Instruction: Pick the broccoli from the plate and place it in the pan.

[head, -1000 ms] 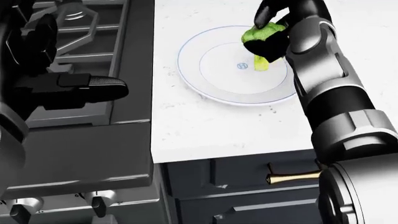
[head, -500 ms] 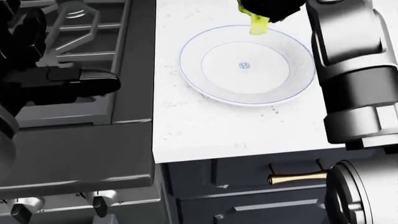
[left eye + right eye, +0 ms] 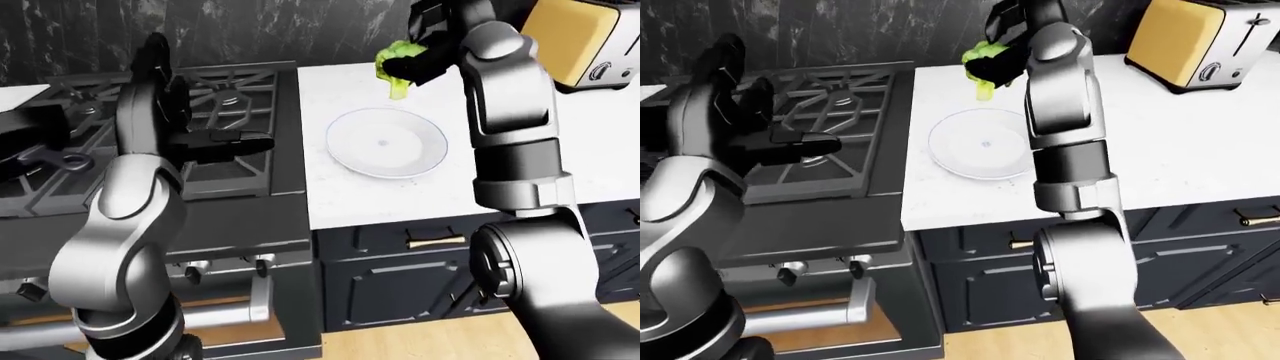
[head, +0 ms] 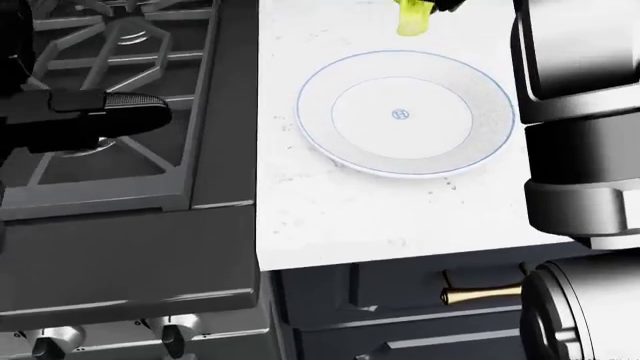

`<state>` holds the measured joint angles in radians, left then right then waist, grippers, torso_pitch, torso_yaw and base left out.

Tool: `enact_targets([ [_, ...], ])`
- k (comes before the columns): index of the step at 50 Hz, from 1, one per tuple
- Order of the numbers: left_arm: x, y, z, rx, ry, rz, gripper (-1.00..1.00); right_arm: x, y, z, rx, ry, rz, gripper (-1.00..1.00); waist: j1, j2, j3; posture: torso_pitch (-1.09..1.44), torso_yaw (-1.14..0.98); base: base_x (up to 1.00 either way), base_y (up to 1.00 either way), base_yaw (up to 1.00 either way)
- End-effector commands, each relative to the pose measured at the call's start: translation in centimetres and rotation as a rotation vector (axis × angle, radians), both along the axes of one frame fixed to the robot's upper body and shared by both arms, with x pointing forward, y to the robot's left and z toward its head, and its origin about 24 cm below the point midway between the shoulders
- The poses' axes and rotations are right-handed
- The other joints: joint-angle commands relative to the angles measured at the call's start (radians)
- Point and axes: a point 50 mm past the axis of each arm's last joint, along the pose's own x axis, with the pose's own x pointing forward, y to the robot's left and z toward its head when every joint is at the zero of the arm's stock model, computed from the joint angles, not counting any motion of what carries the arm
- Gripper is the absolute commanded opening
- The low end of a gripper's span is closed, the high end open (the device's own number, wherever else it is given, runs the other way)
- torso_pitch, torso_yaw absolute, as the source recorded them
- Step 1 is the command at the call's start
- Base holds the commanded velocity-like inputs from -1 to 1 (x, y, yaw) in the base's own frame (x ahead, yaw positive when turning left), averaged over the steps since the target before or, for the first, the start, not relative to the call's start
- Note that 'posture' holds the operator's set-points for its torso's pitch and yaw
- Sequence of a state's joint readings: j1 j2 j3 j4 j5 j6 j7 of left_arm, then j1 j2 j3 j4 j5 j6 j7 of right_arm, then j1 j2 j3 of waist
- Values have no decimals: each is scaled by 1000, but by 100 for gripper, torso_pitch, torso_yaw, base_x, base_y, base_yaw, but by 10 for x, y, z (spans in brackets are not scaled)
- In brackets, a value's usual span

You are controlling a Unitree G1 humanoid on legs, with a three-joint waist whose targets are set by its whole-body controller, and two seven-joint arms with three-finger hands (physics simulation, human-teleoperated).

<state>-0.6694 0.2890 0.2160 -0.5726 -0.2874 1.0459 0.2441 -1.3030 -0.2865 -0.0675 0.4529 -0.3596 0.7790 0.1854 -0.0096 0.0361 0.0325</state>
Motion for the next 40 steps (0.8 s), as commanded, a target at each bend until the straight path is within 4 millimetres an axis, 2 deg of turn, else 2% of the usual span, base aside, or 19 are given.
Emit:
enact_targets([
  [1,-6,2,16,6,-96,14,100,-9,5,28,-13,-120,17,-100,4,-7,-28,0,0,0,12,0],
  [4,-6,2,15,9,-94,14,100,-10,4,28,-16,-122,18,-100,-2,12,-20,0,0,0,13,0],
  [7,-5,1,14,10,-91,14,100,-9,5,30,-15,-122,21,-100,-8,14,-21,0,0,0,14,0],
  [9,-5,2,14,11,-89,14,100,-8,5,29,-18,-122,21,-100,-8,0,-31,0,0,0,14,0],
  [12,-5,2,14,11,-90,16,100,-7,6,27,-18,-121,23,-100,3,-34,-24,0,0,0,14,0],
  [14,-4,2,13,12,-89,15,100,-6,6,26,-15,-121,23,-100,9,-74,-27,0,0,0,14,0],
  [15,-4,1,14,12,-88,14,100,-6,5,26,-14,-121,22,-100,9,-48,-20,0,0,0,12,0],
  [18,-4,1,13,12,-88,14,100,-6,5,25,-14,-120,19,-100,7,-67,-23,0,0,0,14,0],
  [19,-4,1,13,12,-89,14,100,-6,4,24,-14,-119,19,-100,6,-64,-29,0,0,0,14,0],
  [23,-5,2,14,11,-90,15,100,-7,6,25,-13,-120,21,-100,8,-46,-14,0,0,0,24,0],
  [25,-5,2,14,10,-91,15,100,-6,7,24,-14,-120,22,-100,6,-27,-9,0,0,0,29,0],
  [27,-5,2,14,10,-91,15,100,-6,7,25,-13,-121,22,-100,-1,9,-11,0,0,0,30,0],
  [28,-5,2,15,10,-91,15,100,-7,7,26,-14,-122,21,-100,-6,38,-16,0,0,0,30,0],
  [29,-5,2,15,10,-91,14,100,-7,7,26,-17,-123,21,-100,-7,84,-31,0,0,0,30,0],
  [30,-5,2,14,10,-91,14,100,-7,7,26,-17,-123,21,-100,-8,66,-33,0,0,0,31,0],
  [31,-5,2,15,9,-92,15,100,-7,7,25,-18,-121,20,-100,-10,56,-18,0,0,0,30,0],
  [32,-6,2,15,10,-93,14,100,-7,6,24,-18,-121,21,-100,-11,52,-16,0,0,0,31,0],
  [34,-6,2,15,9,-94,15,100,-8,6,26,-19,-122,18,-100,-12,25,-23,0,0,0,31,0],
  [40,-6,1,16,11,-95,13,100,-8,7,27,-21,-125,18,-100,-12,-23,-21,0,0,0,31,0],
])
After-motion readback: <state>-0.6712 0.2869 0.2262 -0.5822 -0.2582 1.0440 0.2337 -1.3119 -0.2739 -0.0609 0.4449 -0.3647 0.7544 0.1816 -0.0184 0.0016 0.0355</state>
